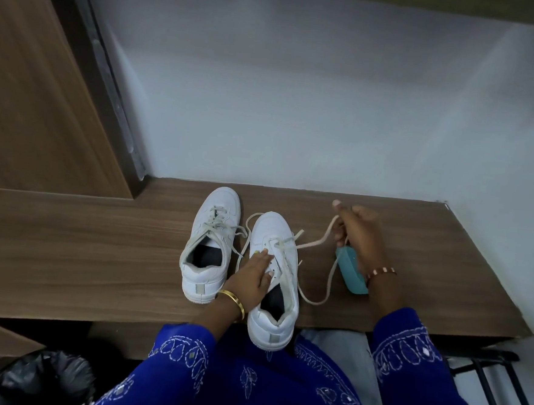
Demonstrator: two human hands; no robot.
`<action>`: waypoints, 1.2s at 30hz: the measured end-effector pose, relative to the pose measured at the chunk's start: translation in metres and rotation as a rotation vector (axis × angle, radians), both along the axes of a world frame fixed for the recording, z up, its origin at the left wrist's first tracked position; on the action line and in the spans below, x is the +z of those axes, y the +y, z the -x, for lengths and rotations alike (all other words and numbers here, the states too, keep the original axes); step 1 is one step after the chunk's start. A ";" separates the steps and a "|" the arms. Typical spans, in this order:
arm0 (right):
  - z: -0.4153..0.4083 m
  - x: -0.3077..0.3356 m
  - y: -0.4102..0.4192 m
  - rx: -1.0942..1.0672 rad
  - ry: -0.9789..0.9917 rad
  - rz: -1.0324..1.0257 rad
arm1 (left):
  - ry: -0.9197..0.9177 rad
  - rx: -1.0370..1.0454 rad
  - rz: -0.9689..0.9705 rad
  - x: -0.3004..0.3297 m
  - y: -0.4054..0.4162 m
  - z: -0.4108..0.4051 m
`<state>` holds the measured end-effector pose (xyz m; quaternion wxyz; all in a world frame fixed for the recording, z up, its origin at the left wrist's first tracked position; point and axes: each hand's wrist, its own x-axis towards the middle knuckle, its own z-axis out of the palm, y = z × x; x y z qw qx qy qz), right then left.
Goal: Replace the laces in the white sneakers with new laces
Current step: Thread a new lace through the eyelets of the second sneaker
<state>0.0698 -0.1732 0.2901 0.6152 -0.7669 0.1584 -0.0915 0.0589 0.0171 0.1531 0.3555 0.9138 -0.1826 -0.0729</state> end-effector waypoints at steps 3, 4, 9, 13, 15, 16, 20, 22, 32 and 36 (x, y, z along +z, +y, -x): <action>-0.008 0.004 -0.002 0.010 0.007 0.091 | 0.001 0.001 0.002 0.001 0.000 0.000; -0.011 -0.003 -0.005 0.032 0.056 0.196 | 0.002 0.001 0.002 0.001 0.000 0.000; -0.007 -0.027 0.008 0.140 0.324 0.557 | 0.007 -0.002 -0.004 0.003 0.001 0.001; -0.042 -0.182 -0.034 0.198 0.616 0.602 | -0.006 -0.006 0.011 0.008 0.001 0.002; -0.058 -0.215 -0.036 0.133 0.658 0.457 | 0.003 -0.002 0.035 0.009 0.001 0.003; -0.056 -0.194 -0.020 0.136 0.627 0.320 | 0.010 -0.001 0.043 0.009 0.002 0.004; -0.050 -0.080 0.039 0.089 0.420 0.220 | 0.033 0.023 0.077 0.010 0.004 0.004; -0.062 -0.087 0.036 0.103 0.434 0.142 | 0.048 0.033 0.096 0.010 0.005 0.003; -0.084 -0.045 0.047 -0.001 0.443 -0.513 | 0.104 0.118 0.121 0.011 -0.001 0.008; -0.089 -0.042 0.046 0.015 0.481 -0.554 | 0.208 0.230 0.216 0.009 -0.007 0.012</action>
